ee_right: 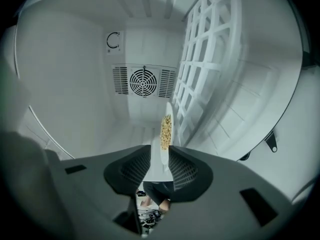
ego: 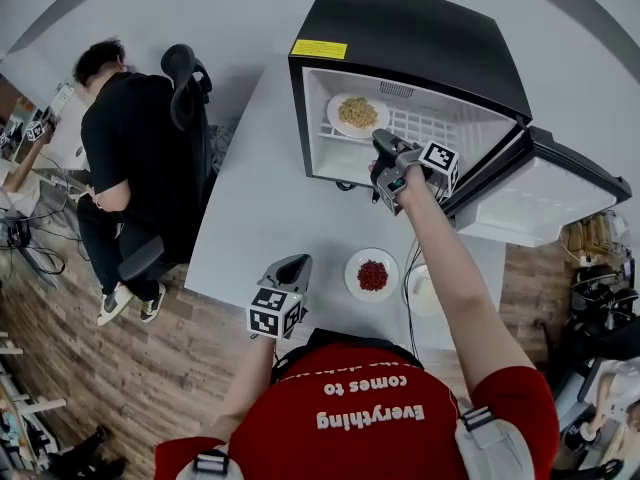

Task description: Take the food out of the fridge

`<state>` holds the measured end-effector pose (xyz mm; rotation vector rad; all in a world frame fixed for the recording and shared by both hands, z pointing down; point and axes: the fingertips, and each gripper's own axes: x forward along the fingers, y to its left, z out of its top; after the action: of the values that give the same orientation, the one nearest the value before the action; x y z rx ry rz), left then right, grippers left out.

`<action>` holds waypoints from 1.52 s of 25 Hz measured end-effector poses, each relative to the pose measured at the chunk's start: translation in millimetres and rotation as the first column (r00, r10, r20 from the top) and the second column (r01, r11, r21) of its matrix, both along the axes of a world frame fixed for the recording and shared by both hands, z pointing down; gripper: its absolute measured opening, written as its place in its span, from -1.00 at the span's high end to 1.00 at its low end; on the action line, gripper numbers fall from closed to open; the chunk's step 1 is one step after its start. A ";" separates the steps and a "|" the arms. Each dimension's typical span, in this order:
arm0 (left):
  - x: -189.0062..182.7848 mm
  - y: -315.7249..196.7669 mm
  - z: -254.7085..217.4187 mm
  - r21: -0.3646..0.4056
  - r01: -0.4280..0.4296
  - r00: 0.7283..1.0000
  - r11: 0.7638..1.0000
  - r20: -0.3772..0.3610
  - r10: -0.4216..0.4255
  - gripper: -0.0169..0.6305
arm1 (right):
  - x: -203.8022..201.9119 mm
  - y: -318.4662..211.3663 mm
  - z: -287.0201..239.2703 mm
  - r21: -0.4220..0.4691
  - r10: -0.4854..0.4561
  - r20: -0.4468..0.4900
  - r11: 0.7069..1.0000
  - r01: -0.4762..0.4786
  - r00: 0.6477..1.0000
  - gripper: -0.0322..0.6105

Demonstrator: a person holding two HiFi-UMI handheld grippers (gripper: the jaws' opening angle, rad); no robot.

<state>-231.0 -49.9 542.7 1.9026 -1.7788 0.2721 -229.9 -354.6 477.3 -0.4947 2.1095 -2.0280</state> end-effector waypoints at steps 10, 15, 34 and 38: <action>-1.3 1.3 5.5 -0.003 0.004 1.000 1.000 -0.018 -0.004 0.95 | -13.0 -10.8 8.5 -0.054 -0.009 -0.204 0.999 -0.002 0.979 0.60; 1.1 1.4 6.6 0.003 -0.001 1.000 1.000 -0.026 0.001 0.95 | -18.1 -16.8 11.1 -0.050 -0.081 -0.349 0.996 0.068 0.933 0.56; -0.2 1.4 9.5 -0.009 -0.007 0.999 1.000 -0.035 0.007 0.95 | -30.2 -41.8 16.1 -0.154 0.075 -0.299 0.980 -0.126 0.951 0.82; -0.6 0.6 7.3 -0.005 -0.009 0.999 1.000 -0.031 0.009 0.95 | -29.4 -41.3 12.4 -0.128 0.085 -0.227 0.985 -0.116 0.970 0.84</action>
<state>-231.6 -49.3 550.1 1.9020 -1.7477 0.2486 -259.2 -395.9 489.7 -0.8691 2.0167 -2.1613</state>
